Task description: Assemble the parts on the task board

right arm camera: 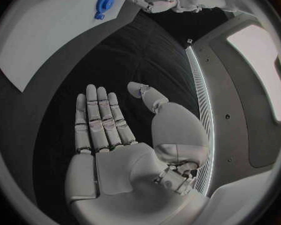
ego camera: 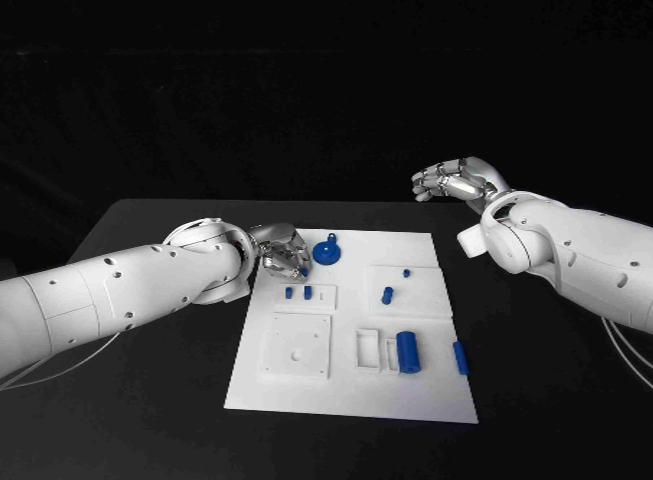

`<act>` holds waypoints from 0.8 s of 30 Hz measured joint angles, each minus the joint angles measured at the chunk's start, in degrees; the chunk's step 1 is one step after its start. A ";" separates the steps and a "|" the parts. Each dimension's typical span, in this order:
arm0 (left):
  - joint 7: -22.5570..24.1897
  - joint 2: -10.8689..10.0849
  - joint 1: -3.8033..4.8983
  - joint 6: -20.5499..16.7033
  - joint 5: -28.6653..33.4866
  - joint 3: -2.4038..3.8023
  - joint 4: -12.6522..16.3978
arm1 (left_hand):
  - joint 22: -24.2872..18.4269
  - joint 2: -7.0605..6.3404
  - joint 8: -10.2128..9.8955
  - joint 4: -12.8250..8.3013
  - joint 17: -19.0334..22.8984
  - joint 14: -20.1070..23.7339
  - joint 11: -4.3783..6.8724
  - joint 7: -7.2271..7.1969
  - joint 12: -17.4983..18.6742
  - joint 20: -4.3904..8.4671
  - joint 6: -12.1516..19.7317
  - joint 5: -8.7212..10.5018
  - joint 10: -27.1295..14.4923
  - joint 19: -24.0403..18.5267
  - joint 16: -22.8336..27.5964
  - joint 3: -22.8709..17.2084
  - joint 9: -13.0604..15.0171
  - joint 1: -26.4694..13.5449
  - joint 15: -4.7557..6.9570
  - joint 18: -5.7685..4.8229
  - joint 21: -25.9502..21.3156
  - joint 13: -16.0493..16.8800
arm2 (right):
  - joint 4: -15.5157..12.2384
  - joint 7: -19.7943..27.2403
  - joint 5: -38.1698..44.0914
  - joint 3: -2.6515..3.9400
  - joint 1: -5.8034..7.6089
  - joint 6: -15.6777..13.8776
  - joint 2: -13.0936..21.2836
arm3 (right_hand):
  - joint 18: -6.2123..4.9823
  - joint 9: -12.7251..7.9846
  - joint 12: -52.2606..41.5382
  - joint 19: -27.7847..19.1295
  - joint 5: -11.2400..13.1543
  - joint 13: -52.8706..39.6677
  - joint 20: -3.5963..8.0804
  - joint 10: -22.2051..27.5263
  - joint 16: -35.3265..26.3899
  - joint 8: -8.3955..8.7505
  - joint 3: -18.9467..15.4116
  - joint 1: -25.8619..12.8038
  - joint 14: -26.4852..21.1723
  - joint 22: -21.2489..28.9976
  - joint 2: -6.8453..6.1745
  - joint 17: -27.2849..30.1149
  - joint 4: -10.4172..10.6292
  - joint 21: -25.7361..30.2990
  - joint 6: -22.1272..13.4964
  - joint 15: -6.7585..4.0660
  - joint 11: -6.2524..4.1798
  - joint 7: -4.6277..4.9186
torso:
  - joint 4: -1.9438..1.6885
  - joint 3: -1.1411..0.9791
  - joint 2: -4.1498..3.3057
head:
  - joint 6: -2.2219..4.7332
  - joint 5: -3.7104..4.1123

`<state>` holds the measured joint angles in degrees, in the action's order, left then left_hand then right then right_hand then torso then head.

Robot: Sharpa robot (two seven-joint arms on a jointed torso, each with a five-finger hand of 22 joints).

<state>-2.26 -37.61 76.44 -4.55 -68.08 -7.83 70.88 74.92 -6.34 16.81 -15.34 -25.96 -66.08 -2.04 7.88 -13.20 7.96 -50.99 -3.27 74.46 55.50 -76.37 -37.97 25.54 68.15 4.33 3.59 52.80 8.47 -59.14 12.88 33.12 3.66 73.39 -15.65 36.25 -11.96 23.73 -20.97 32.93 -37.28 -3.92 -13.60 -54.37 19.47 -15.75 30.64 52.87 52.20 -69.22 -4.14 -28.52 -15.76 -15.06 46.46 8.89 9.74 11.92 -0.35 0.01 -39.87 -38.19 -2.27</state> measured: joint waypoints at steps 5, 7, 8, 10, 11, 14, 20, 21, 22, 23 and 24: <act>0.05 -0.06 0.00 -0.25 0.11 0.02 0.01 | 0.00 -0.30 0.00 -0.16 0.00 0.00 0.11 -0.41 -0.32 0.00 0.42 0.00 0.46 0.00 0.00 0.16 -0.16 0.30 0.00 0.08 0.00 0.37 | -0.14 -0.04 0.17 0.00 0.00 0.23 0.01 | 0.00 -0.13 0.19 -0.20 -0.41 0.00 -0.20 0.21 0.00 0.00 -0.47 0.00 -0.40 -0.08 0.00 0.03 -0.15 0.09 -0.30 0.00 0.21 -0.10 | -0.01 -0.02 0.03 | 0.03 -0.04; 0.05 -0.18 0.00 -0.31 0.13 0.04 0.04 | -0.01 -0.52 0.00 -0.16 0.00 0.00 0.11 -0.41 -0.32 0.00 0.42 0.00 0.46 0.00 0.00 0.16 -0.16 0.52 0.00 0.19 0.00 0.38 | -0.17 -0.05 0.22 0.00 0.00 0.28 0.04 | 0.00 -0.13 0.19 -0.20 -0.41 0.00 -0.20 0.21 0.00 0.00 -0.47 0.00 -0.40 -0.11 0.00 0.03 -0.15 0.09 -0.30 0.00 0.21 -0.10 | -0.01 -0.04 0.03 | 0.07 -0.09; 0.05 -0.30 0.00 -0.34 0.15 0.05 0.04 | -0.01 -0.52 0.00 -0.16 0.00 0.00 0.11 -0.41 -0.50 0.00 0.42 0.00 0.46 0.00 0.00 0.16 -0.16 0.52 0.00 0.23 0.21 0.40 | -0.18 -0.06 0.24 0.00 0.00 0.31 0.08 | 0.00 -0.13 0.19 -0.20 -0.41 0.00 -0.20 0.23 0.00 0.00 -0.47 0.00 -0.40 -0.11 0.00 0.03 -0.15 0.09 -0.29 0.00 0.18 -0.10 | 0.02 -0.04 0.04 | 0.09 -0.10; 0.05 -0.49 0.00 -0.37 0.17 0.06 0.03 | -0.01 -0.52 0.00 -0.16 0.01 0.00 0.11 -0.41 -0.55 0.00 0.42 0.00 0.46 0.00 0.00 0.16 -0.16 0.52 0.00 0.26 0.21 0.47 | -0.18 -0.08 0.27 0.00 0.00 0.34 0.14 | 0.00 -0.13 0.19 -0.20 -0.41 -0.01 -0.20 0.42 0.00 0.00 -0.51 0.00 -0.40 -0.11 0.00 0.03 -0.20 0.09 -0.29 0.00 -0.01 -0.11 | 0.03 -0.08 0.05 | 0.11 -0.13; 0.05 -0.57 0.00 -0.38 0.19 0.06 -0.02 | -0.01 -0.54 0.00 -0.16 0.00 0.00 0.13 -0.41 -0.55 0.00 0.42 0.00 0.48 0.00 0.00 0.16 -0.16 0.54 0.00 0.27 0.21 0.48 | -0.18 -0.09 0.29 0.00 0.00 0.38 0.17 | 0.00 -0.13 0.19 -0.20 -0.41 -0.01 -0.20 0.42 0.00 0.00 -0.62 0.00 -0.40 -0.11 0.00 0.03 -0.30 0.09 -0.29 0.00 -0.01 -0.11 | 0.05 -0.08 0.05 | 0.13 -0.14; 0.09 -0.76 0.00 -0.43 0.21 0.08 -0.31 | -0.01 -0.90 0.00 -0.18 -0.06 0.00 0.63 -0.41 -1.21 0.00 0.42 0.00 0.97 0.00 -0.39 0.18 -0.24 0.90 0.00 0.32 0.21 0.67 | -0.17 -0.14 0.33 0.00 0.00 0.51 0.26 | 0.00 -0.13 0.19 -0.20 -0.41 -0.01 -0.20 0.42 0.00 0.00 -0.71 0.00 -0.40 -0.12 0.00 0.03 -0.22 0.09 -0.29 0.00 -0.01 -0.11 | 0.05 -0.09 0.05 | 0.20 -0.14; 0.10 -1.26 0.00 -0.45 0.24 0.08 -1.13 | -0.02 -1.17 0.00 -0.40 -0.06 0.00 0.63 -0.41 -1.46 -0.01 0.42 0.00 0.97 0.00 -0.39 0.22 -0.24 1.17 0.00 0.35 0.21 0.98 | -0.12 -0.24 0.42 0.00 -0.01 0.74 0.38 | 0.00 -0.19 0.19 -0.20 -0.67 -0.01 -0.20 0.42 0.00 0.00 -0.93 0.00 -0.50 -0.17 0.00 0.02 -0.30 0.35 -0.29 0.10 -0.01 -0.11 | 0.05 -0.08 0.09 | 0.44 -0.10; 0.10 -1.30 0.00 -0.45 0.24 0.09 -1.21 | -0.01 -1.17 0.00 -0.49 -0.06 0.00 0.63 -0.41 -1.57 -0.01 0.42 -0.13 0.97 0.00 -0.39 0.14 -0.24 1.17 0.00 0.36 0.21 1.00 | -0.12 -0.25 0.50 0.00 -0.01 0.81 0.38 | 0.00 -0.19 0.19 -0.20 -0.67 -0.01 -0.20 0.42 0.00 0.00 -0.94 0.00 -0.55 -0.21 0.00 0.02 -0.31 0.43 -0.29 0.15 -0.01 -0.11 | 0.05 -0.07 0.09 | 0.52 -0.08; 0.10 -1.36 0.00 -0.45 0.25 0.10 -1.38 | -0.02 -1.17 0.00 -0.54 -0.06 0.00 0.63 -0.41 -1.61 -0.01 0.42 -0.25 0.97 0.00 -0.39 0.09 -0.27 1.17 0.00 0.36 0.21 1.03 | -0.13 -0.27 0.73 0.00 -0.02 0.92 0.38 | 0.00 -0.19 0.19 -0.20 -0.67 -0.01 -0.20 0.42 0.00 0.00 -0.97 0.00 -0.55 -0.26 0.00 0.02 -0.35 0.43 -0.29 0.15 -0.01 -0.11 | 0.05 -0.05 0.10 | 0.57 -0.07; 0.10 -1.41 0.00 -0.44 0.25 0.11 -1.51 | -0.02 -1.17 0.00 -0.54 -0.06 0.00 0.63 -0.41 -1.62 -0.01 0.42 -0.25 0.97 0.00 -0.39 0.09 -0.30 1.17 0.00 0.37 0.21 1.08 | -0.16 -0.27 0.97 -0.01 -0.02 1.02 0.41 | 0.00 -0.21 0.19 -0.20 -0.67 -0.01 -0.20 0.42 0.00 0.00 -1.20 0.00 -0.55 -0.34 0.00 0.02 -0.57 0.43 -0.29 0.15 -0.01 -0.11 | 0.05 -0.04 0.10 | 0.63 -0.05; 0.10 -1.47 0.00 -0.44 0.26 0.11 -1.65 | -0.02 -1.29 0.00 -0.54 -0.06 0.00 0.63 -0.54 -1.62 -0.01 0.54 -0.25 0.97 0.00 -0.39 0.09 -0.30 1.29 0.00 0.37 0.21 1.14 | -0.19 -0.28 1.26 -0.01 -0.04 1.12 0.44 | 0.01 -0.26 0.19 -0.20 -0.67 -0.01 -0.20 0.42 0.00 0.00 -1.34 0.13 -0.55 -0.42 -0.13 0.02 -0.71 0.43 -0.28 0.15 -0.01 -0.11 | 0.05 -0.04 0.10 | 0.71 -0.03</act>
<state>-2.17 -39.08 76.44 -4.99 -67.82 -7.72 69.23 74.90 -7.63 16.81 -15.89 -26.02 -66.08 -1.41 7.34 -14.81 7.96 -50.45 -3.52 75.43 55.50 -76.76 -37.88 25.24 69.44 4.33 3.96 53.02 9.61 -59.33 12.59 34.38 3.65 73.35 -14.54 36.69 -11.95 23.47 -20.78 32.73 -37.95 -3.94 -13.80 -53.95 19.47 -15.75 29.30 53.01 51.64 -69.64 -4.28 -28.50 -16.47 -14.63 46.17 9.04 9.73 11.80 -0.30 -0.03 -39.78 -37.47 -2.31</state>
